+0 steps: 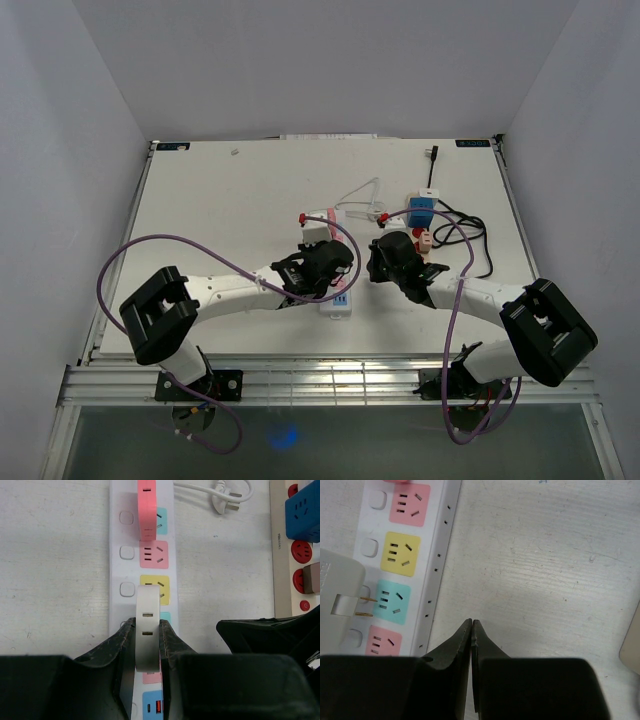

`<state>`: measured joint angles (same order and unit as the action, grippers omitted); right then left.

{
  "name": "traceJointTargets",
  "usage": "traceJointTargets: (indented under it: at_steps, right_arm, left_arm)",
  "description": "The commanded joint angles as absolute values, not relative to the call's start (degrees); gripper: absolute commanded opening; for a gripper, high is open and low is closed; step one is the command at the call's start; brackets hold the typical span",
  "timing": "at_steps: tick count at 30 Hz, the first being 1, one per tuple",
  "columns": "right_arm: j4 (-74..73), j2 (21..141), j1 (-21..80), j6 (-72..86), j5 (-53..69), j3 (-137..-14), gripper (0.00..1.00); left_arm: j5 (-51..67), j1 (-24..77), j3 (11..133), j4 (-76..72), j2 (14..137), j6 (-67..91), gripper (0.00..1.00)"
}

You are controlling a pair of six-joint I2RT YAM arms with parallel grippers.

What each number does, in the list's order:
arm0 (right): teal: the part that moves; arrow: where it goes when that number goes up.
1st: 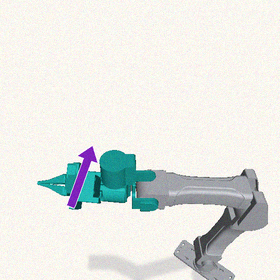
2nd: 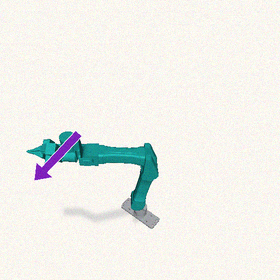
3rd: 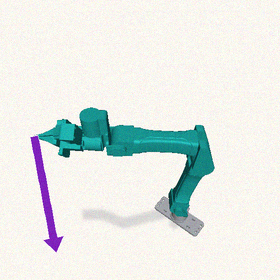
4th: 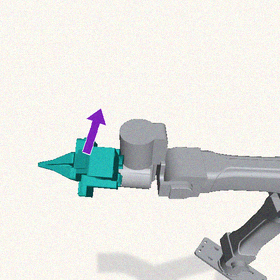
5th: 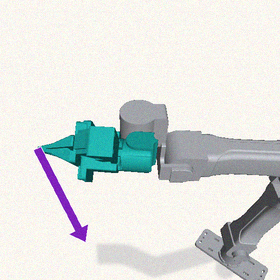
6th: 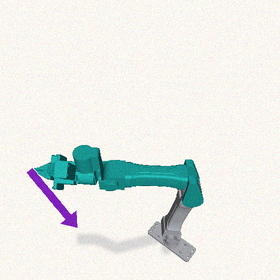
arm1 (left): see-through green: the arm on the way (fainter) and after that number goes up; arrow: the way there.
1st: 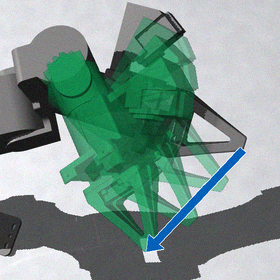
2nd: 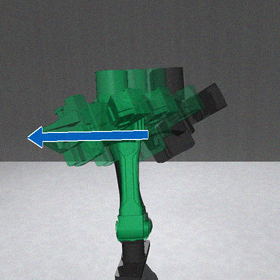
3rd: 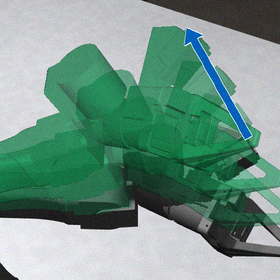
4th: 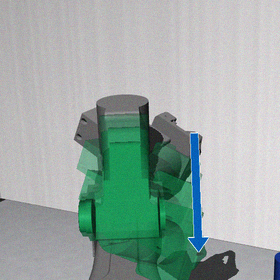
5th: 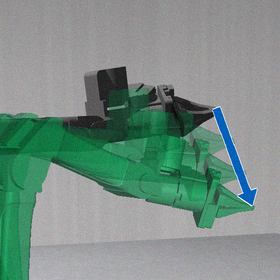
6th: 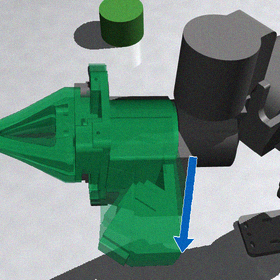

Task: Insert the plug
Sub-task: Insert the plug into the socket.

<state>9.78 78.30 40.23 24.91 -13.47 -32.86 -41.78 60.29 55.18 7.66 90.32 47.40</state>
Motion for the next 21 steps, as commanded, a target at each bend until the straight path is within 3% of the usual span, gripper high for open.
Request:
traceJointTargets:
  at_steps: [1,21]
  right_arm:
    - [11.2,77.2,40.3,25.0,-14.2,-32.4,0.08]
    - [11.3,76.2,40.1,25.0,-14.5,-31.8,0.08]
  left_arm:
    - [-43.9,60.7,55.3,5.3,88.5,45.8,0.00]
    - [-44.7,61.3,55.6,6.8,90.7,45.9,0.00]
